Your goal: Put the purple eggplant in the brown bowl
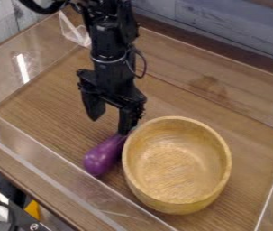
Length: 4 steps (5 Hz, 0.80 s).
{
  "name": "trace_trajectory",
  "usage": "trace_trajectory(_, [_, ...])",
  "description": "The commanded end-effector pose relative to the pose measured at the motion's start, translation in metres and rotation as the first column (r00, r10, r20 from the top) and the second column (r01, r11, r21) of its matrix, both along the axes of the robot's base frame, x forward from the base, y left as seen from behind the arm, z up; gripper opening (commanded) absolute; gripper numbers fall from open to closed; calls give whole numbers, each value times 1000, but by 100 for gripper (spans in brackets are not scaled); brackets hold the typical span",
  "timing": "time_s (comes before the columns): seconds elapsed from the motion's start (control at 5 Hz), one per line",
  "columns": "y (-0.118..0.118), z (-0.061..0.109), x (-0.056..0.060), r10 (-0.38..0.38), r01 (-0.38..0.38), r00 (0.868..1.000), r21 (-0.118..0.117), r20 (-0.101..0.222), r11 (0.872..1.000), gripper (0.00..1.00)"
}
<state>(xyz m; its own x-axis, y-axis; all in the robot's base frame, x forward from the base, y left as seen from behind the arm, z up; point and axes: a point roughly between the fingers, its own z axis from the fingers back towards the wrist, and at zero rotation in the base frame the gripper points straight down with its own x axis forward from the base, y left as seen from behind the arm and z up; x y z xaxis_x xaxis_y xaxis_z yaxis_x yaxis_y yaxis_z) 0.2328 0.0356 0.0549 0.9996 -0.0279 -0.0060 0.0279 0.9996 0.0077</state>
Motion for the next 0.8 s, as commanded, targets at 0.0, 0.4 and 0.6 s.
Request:
trace_trajectory(0.0, [9, -2, 3, -39, 38, 999, 11, 25, 999, 100])
trace_trajectory(0.4, [19, -8, 6, -115, 114, 993, 15, 23, 993, 0])
trace_trajectory(0.6, [20, -1, 5, -171, 170, 985, 15, 24, 985, 0])
